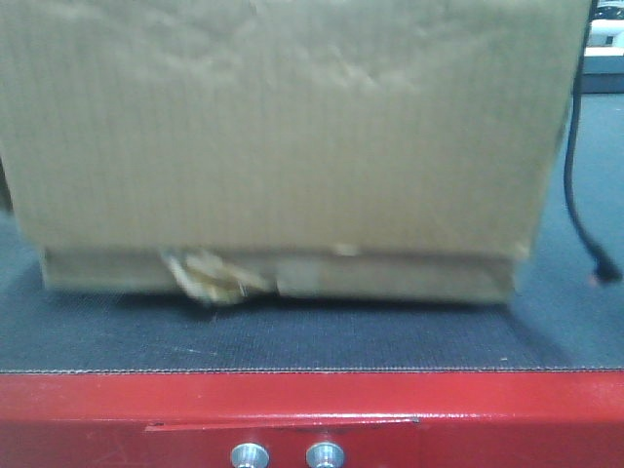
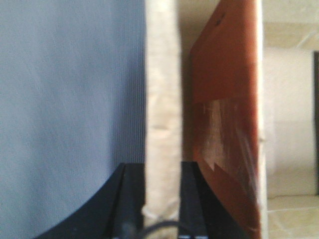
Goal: Stack two boxes on right shelf middle
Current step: 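Lift the stacked boxes off the table with both grippers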
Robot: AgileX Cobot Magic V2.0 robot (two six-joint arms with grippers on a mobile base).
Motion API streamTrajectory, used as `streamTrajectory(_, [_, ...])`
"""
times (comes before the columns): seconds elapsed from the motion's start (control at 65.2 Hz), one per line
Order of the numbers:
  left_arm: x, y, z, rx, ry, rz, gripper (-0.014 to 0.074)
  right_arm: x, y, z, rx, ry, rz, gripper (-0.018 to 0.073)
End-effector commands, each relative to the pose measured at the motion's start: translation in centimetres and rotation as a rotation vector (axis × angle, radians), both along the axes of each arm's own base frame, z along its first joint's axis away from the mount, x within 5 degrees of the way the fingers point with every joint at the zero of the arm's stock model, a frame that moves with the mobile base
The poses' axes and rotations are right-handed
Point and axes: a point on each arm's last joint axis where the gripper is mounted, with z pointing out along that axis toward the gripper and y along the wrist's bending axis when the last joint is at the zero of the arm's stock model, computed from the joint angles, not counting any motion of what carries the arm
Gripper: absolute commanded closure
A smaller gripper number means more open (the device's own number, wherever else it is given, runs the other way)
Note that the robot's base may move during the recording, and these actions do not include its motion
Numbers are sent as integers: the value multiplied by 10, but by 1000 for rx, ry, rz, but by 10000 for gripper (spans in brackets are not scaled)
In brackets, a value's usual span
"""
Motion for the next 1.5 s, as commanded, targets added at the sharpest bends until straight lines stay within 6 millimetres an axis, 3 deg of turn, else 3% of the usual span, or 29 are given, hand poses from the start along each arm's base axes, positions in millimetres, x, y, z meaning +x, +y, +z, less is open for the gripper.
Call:
streamTrajectory(0.0, [-7,1,35,-51,-126,-2,708,-3,-3,30,21,-160,12,721])
streamTrajectory(0.199, [-9,7,71,-64,-254,14,708,-8,-8,74,53,-380,22,721])
streamTrajectory(0.399, [-9,19,92,-87,-343,40,708,-8,-12,98,60,-534,19,721])
streamTrajectory(0.675, [0,30,102,-103,-456,50,708,-3,-15,107,89,-632,13,721])
streamTrajectory(0.859, [5,27,110,-123,-566,18,708,8,-32,109,107,-687,-36,721])
streamTrajectory(1.013, [5,27,111,-126,-575,16,708,11,-40,107,97,-687,-58,721])
streamTrajectory(1.488, [5,27,111,-124,-578,15,708,11,-40,109,49,-697,-10,721])
